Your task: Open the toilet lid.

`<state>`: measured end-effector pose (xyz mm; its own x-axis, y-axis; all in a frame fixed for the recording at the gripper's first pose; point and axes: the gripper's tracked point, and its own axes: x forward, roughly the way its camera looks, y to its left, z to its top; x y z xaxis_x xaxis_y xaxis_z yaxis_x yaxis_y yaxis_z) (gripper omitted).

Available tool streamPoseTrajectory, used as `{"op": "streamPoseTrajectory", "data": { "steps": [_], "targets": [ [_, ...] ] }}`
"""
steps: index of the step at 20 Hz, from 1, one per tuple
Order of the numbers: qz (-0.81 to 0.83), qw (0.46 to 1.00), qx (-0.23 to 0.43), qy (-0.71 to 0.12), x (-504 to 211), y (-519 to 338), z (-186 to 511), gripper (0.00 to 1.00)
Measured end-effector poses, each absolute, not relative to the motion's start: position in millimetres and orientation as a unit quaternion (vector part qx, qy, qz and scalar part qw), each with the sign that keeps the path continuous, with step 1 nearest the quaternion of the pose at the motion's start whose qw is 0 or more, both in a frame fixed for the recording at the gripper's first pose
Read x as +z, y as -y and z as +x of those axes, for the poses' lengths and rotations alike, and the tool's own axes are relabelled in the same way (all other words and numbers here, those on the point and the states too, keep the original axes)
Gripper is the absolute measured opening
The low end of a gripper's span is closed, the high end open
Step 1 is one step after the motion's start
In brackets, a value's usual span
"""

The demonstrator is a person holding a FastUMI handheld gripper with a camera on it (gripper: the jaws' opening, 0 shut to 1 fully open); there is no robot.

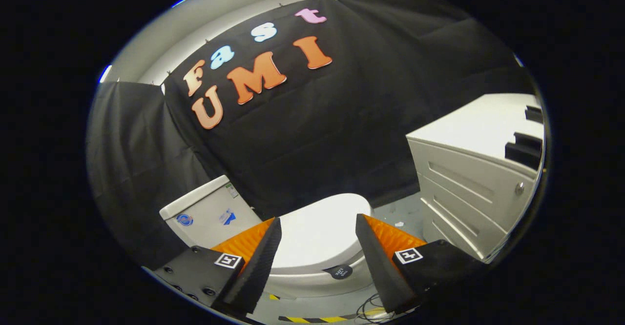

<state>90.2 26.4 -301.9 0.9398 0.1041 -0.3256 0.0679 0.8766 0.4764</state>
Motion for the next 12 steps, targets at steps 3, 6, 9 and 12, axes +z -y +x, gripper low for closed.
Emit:
{"op": "streamPoseTrajectory", "data": {
  "steps": [3,6,9,12],
  "targets": [
    [0.308,0.932,-0.004,-0.192,-336,-12,92,0.98],
    [0.347,0.909,-0.008,-0.229,-383,-10,91,0.98],
    [0.373,0.887,0.007,-0.272,-419,-30,93,0.98],
    [0.437,0.844,0.015,-0.311,-455,-49,102,0.97]
  ]
}}
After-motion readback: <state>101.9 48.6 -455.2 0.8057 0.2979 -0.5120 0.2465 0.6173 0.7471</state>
